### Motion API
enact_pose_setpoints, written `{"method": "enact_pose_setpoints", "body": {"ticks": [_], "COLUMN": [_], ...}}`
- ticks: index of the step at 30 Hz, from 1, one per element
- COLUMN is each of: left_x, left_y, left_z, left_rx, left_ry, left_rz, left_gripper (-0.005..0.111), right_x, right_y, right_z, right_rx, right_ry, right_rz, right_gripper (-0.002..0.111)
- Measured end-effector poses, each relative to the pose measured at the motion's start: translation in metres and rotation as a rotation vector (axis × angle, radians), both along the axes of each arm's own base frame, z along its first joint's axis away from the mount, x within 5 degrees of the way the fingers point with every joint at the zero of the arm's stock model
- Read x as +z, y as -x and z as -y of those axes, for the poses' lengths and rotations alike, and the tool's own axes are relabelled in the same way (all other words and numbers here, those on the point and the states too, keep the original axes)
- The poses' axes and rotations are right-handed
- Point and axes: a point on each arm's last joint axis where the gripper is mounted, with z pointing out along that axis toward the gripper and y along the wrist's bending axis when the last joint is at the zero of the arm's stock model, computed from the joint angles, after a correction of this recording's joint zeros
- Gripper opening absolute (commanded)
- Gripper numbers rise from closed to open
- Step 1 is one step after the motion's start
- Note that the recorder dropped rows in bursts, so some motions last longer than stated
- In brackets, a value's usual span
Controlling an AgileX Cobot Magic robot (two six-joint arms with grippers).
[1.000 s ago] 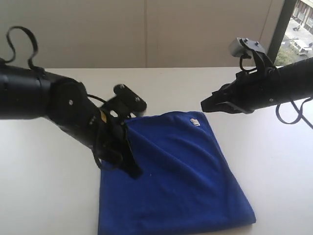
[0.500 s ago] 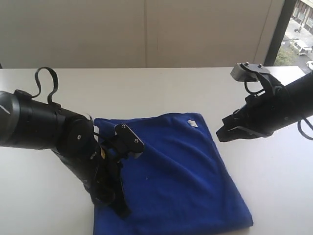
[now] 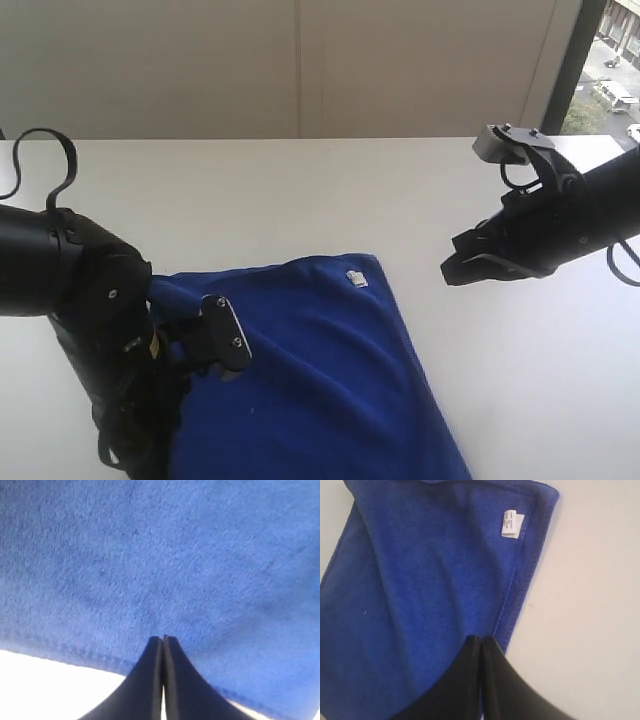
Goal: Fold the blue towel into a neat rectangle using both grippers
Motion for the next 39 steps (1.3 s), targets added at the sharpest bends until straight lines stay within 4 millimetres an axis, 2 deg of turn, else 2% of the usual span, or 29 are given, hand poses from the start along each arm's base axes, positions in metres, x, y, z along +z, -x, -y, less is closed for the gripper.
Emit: {"method": "enact_pose_setpoints", "body": {"ticks": [4, 9, 12, 15, 20, 24, 27, 33, 36, 39], "left_x": [0.002, 0.029, 0.049, 0.057, 0.042, 0.029, 0.024, 0.022, 0.02, 0.008], "left_y": [-0.007, -0.013, -0.013, -0.011, 0.0, 0.007, 0.009, 0.009, 0.009, 0.009], "left_z": [-0.009, -0.009, -0.008, -0.008, -0.011, -0.015, -0.016, -0.016, -0.016, -0.015], "left_rx": [0.039, 0.121, 0.175, 0.217, 0.279, 0.308, 0.322, 0.326, 0.332, 0.343], "left_ry": [-0.048, 0.087, 0.191, 0.241, 0.278, 0.299, 0.316, 0.328, 0.325, 0.295], "left_rz": [0.046, 0.193, 0.276, 0.283, 0.219, 0.203, 0.207, 0.217, 0.209, 0.174], "left_gripper": [0.0, 0.0, 0.0, 0.0, 0.0, 0.0, 0.0, 0.0, 0.0, 0.0], "right_x": [0.002, 0.007, 0.013, 0.017, 0.005, -0.017, -0.034, -0.065, -0.072, -0.078], "right_y": [-0.001, -0.006, -0.022, -0.049, -0.101, -0.127, -0.135, -0.141, -0.143, -0.145], "right_z": [-0.001, -0.008, -0.015, -0.022, -0.031, -0.042, -0.051, -0.063, -0.064, -0.063], "right_rx": [-0.004, 0.003, 0.034, 0.061, 0.15, 0.263, 0.326, 0.356, 0.335, 0.311], "right_ry": [-0.021, -0.093, -0.095, -0.075, -0.004, 0.026, 0.051, 0.103, 0.109, 0.107], "right_rz": [0.017, 0.054, 0.087, 0.109, 0.118, 0.096, 0.076, 0.026, 0.017, -0.002], "right_gripper": [0.0, 0.0, 0.0, 0.0, 0.003, 0.022, 0.037, 0.038, 0.038, 0.038]}}
